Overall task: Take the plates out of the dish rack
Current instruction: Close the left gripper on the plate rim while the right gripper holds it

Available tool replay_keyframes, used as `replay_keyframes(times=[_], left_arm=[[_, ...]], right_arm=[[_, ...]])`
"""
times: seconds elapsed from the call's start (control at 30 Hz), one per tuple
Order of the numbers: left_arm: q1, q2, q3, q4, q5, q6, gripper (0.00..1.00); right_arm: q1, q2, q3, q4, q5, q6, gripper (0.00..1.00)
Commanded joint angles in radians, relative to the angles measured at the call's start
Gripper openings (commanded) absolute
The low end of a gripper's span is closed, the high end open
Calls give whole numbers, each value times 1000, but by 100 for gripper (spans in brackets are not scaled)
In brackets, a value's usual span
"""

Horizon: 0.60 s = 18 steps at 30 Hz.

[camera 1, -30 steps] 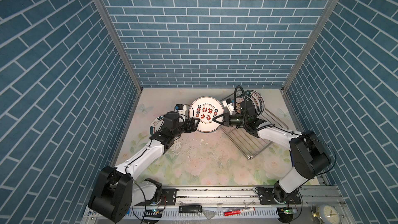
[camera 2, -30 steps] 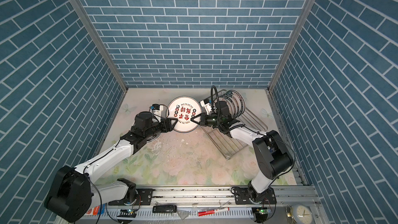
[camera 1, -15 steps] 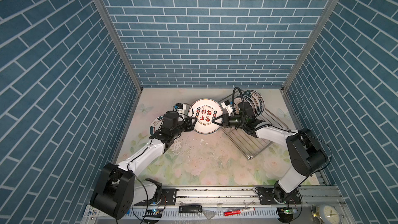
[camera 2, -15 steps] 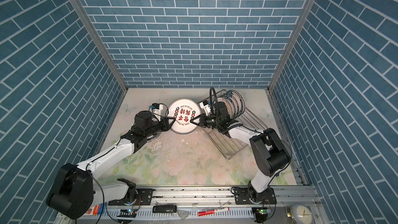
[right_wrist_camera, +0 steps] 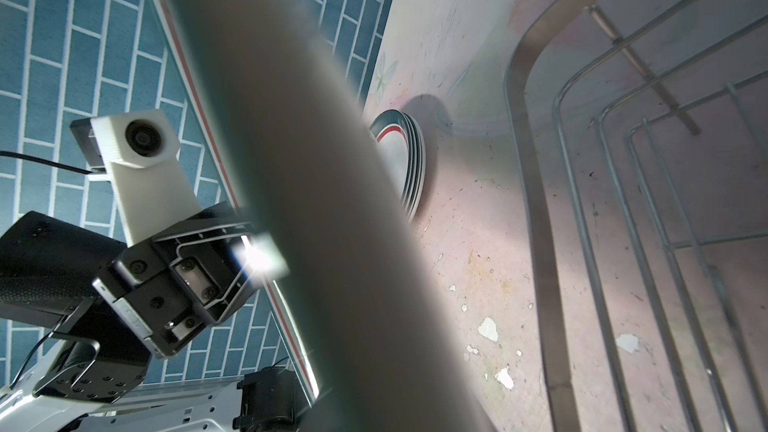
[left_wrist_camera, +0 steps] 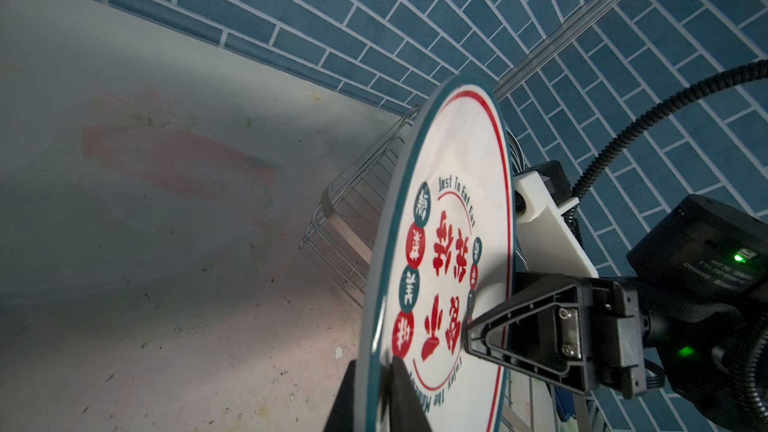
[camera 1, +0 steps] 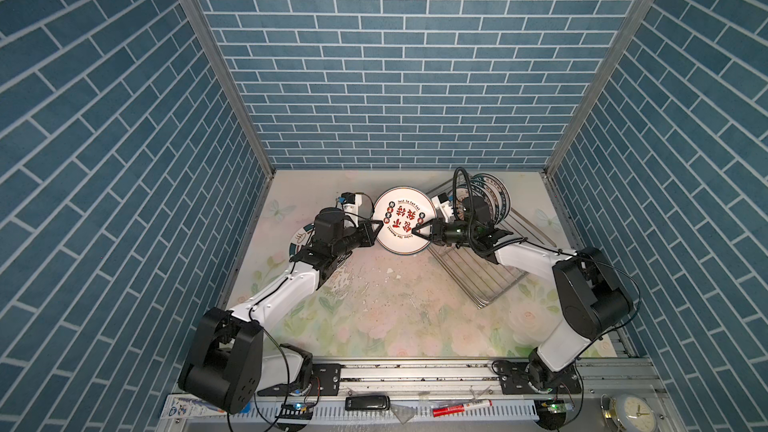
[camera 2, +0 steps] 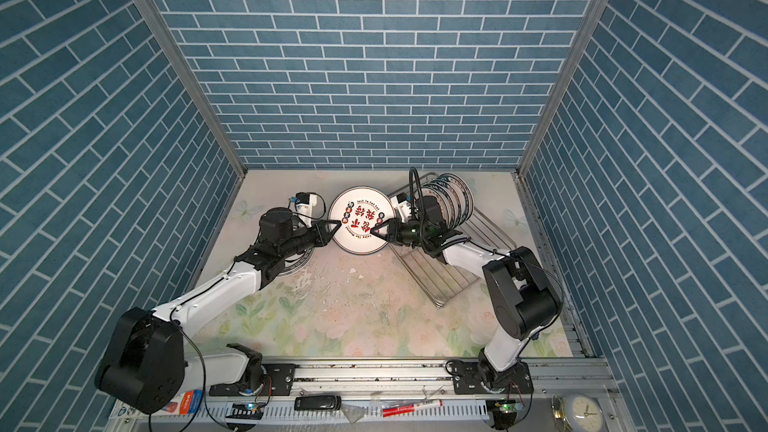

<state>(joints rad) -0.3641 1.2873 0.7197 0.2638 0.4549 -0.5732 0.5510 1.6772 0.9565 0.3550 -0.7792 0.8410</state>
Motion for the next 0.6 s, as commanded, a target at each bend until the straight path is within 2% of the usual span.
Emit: replay_keyframes(times=[0.0, 0.17, 0.57], left_arm=[[-19, 25, 12, -15, 29, 49, 0], [-11, 14, 5, -21, 3, 38, 0], [46, -34, -46, 33, 26, -22, 0]], right_arm=[[35, -45, 59, 65, -52, -48, 42], [29, -54, 53, 59, -36, -57, 49], [9, -83, 30, 44, -6, -72, 58]])
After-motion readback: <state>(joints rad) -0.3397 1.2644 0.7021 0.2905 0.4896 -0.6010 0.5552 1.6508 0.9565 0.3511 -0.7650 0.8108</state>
